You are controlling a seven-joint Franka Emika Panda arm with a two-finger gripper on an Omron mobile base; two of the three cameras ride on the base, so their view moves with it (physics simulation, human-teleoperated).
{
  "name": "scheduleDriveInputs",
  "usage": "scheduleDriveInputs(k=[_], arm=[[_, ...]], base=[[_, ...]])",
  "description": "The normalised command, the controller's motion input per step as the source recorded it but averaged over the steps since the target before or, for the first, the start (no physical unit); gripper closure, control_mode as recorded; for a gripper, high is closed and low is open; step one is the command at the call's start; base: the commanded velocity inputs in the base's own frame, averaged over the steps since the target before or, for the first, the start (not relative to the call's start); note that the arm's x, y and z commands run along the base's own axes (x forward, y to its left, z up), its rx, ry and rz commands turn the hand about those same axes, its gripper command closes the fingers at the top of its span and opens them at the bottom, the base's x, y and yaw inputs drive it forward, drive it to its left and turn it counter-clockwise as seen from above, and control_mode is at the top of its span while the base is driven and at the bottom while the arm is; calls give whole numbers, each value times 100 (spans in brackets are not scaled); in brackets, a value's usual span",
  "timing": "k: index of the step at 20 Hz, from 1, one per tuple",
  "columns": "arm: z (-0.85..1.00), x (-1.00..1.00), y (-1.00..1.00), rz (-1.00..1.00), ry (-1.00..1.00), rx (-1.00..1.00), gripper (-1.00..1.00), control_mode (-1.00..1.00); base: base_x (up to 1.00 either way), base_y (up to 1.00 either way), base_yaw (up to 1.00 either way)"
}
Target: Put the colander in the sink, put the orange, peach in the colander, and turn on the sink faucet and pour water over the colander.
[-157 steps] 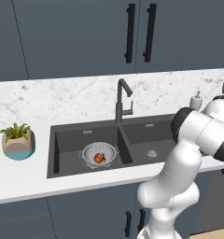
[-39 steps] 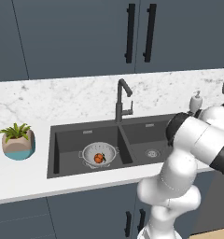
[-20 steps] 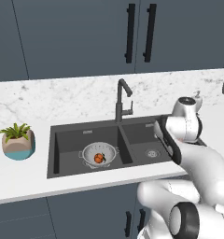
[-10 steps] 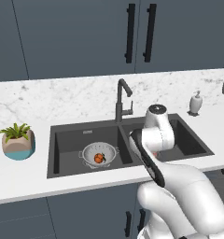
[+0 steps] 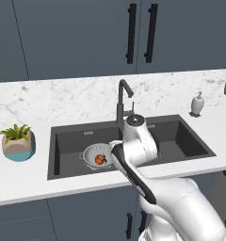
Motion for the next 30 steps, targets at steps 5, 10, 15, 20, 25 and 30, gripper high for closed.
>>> scheduleDriveInputs(k=[5, 10, 15, 20, 25, 30], arm=[[0, 62, 59, 8, 9, 0, 100, -100], [0, 87, 39, 3, 15, 0, 100, -100], [-8, 75, 30, 0, 30, 0, 100, -100], [-13, 63, 20, 0, 8, -4, 100, -100], [-28, 25, 2, 0, 1, -8, 100, -100], [-34, 19, 0, 0, 0, -4, 100, -100]], base=[[0, 0, 0], [0, 0, 0], [0, 0, 0], [0, 0, 0], [0, 0, 0], [0, 0, 0]])
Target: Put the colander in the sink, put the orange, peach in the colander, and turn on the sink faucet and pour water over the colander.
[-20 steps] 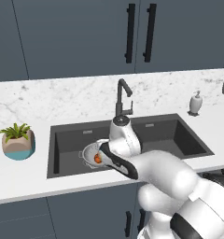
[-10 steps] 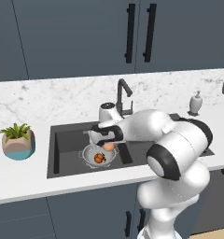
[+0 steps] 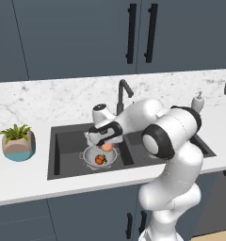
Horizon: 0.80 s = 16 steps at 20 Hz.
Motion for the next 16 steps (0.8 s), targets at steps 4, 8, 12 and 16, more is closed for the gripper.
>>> scheduleDriveInputs(k=[4, 8, 12, 16], arm=[[-28, 20, 0, 0, 0, 0, 100, -100], [-22, 13, -1, 0, 0, 0, 100, -100], [-24, 3, -6, 0, 1, 0, 100, -100], [-31, 8, -4, 0, 0, 0, 100, -100]], base=[[0, 0, 0], [0, 0, 0], [0, 0, 0], [0, 0, 0]])
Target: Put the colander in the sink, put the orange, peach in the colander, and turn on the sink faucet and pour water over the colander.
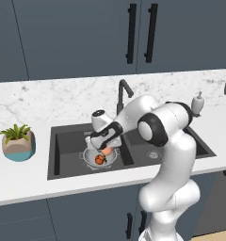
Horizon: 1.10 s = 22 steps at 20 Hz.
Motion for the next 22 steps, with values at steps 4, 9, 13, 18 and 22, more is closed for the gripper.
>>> scheduleDriveInputs(k=[4, 9, 13, 18, 22], arm=[[-22, 15, 0, 0, 0, 0, 100, -100], [-24, 22, -1, 0, 1, 0, 100, -100], [-22, 24, -1, 0, 1, -2, 100, -100], [-21, 22, -3, 0, 0, -2, 100, -100], [-16, 25, 0, 0, 0, -2, 100, -100]], base=[[0, 0, 0], [0, 0, 0], [0, 0, 0], [0, 0, 0], [0, 0, 0]])
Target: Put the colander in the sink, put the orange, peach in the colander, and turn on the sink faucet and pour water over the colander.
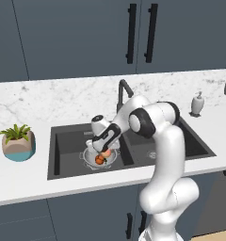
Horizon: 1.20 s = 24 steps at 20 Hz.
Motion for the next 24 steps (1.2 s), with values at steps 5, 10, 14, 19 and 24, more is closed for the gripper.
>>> scheduleDriveInputs(k=[5, 10, 14, 19, 24], arm=[[-21, 17, 0, 0, 2, -2, 100, -100], [-21, 14, 0, 0, 8, -1, 100, -100], [-23, -3, 1, 0, 4, 0, 100, -100], [-24, -8, 2, 0, 4, 0, -100, -100], [-14, -11, 0, 0, 0, 0, -100, -100]], base=[[0, 0, 0], [0, 0, 0], [0, 0, 0], [0, 0, 0], [0, 0, 0]])
